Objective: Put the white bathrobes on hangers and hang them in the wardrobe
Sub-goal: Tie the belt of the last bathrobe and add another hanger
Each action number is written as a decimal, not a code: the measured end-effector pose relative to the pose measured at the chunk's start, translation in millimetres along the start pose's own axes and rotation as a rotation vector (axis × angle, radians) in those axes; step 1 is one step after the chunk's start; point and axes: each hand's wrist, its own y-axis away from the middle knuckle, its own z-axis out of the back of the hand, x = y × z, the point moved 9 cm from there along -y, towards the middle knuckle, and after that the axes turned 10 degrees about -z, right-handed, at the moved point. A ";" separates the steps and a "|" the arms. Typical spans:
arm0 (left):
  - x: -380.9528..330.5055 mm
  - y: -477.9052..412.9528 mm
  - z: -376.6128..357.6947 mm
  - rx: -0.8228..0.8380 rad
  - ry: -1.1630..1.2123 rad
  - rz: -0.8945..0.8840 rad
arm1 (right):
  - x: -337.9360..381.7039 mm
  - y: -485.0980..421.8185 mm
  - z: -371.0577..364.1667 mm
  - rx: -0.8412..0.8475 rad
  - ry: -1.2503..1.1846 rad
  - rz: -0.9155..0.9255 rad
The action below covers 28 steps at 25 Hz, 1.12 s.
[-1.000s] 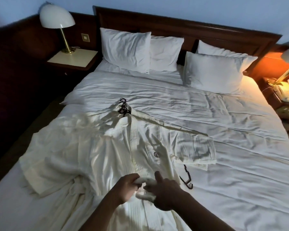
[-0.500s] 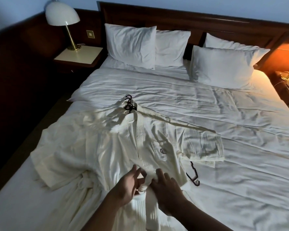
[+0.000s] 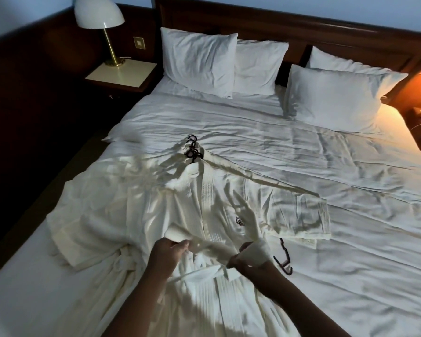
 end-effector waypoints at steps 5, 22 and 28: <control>84.8 -4.4 43.8 -0.125 -0.387 0.217 | -129.7 -7.0 57.7 -0.218 -0.528 -0.596; 111.5 -30.9 56.3 -0.145 -0.420 0.253 | -250.9 -0.9 57.9 -0.414 -0.929 -0.938; 56.5 -36.0 9.6 -0.118 -0.586 -0.234 | -256.7 24.7 114.7 -0.634 -0.741 -0.879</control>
